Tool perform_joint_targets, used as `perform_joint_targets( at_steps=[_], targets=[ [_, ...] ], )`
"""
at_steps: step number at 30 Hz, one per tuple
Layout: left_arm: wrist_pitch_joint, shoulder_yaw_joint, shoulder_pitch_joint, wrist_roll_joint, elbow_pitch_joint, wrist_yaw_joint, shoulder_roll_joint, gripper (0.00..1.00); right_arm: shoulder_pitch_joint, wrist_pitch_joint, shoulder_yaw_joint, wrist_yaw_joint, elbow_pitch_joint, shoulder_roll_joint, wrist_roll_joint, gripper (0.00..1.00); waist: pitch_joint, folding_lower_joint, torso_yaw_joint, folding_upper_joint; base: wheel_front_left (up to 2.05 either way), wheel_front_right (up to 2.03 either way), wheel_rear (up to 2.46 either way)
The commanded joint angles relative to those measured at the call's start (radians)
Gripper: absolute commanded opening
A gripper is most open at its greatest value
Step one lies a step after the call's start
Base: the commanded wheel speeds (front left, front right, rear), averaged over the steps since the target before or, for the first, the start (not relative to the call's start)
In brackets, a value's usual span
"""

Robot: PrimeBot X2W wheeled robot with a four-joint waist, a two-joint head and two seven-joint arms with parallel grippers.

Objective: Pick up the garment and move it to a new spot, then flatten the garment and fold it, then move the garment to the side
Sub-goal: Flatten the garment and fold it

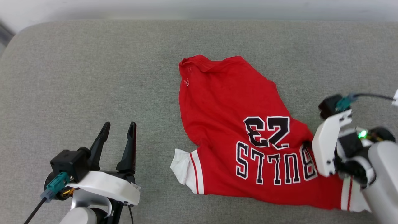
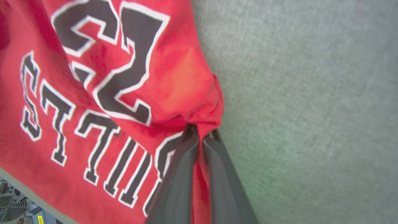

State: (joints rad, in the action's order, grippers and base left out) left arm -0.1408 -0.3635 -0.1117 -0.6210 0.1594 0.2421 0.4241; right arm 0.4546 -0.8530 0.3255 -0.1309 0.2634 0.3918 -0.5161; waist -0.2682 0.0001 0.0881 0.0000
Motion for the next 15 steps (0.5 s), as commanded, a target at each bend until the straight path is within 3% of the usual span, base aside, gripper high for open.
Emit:
perform_joint_targets(
  at_steps=[1, 8, 15],
  targets=[
    [-0.003, 0.002, -0.013, -0.002, 0.0, 0.002, -0.002, 1.0, 0.037, 0.018, -0.006, 0.0, 0.001, -0.002, 0.0, 0.0, -0.003, -0.0001, -0.002, 0.0, 0.0, 0.0, 0.0],
    [0.002, -0.009, -0.043, 0.002, 0.003, -0.013, -0.001, 1.0, 0.182, 0.116, -0.077, 0.0, 0.04, 0.001, 0.043, 0.0, -0.039, -0.0001, 0.006, 0.0, 0.0, 0.0, 0.0],
    [-0.003, -0.023, -0.065, 0.002, -0.009, -0.023, -0.01, 1.0, 0.253, 0.197, -0.221, 0.0, 0.192, 0.014, 0.08, 0.0, -0.087, -0.0001, 0.038, 0.0, 0.0, 0.0, 0.0]
  ],
)
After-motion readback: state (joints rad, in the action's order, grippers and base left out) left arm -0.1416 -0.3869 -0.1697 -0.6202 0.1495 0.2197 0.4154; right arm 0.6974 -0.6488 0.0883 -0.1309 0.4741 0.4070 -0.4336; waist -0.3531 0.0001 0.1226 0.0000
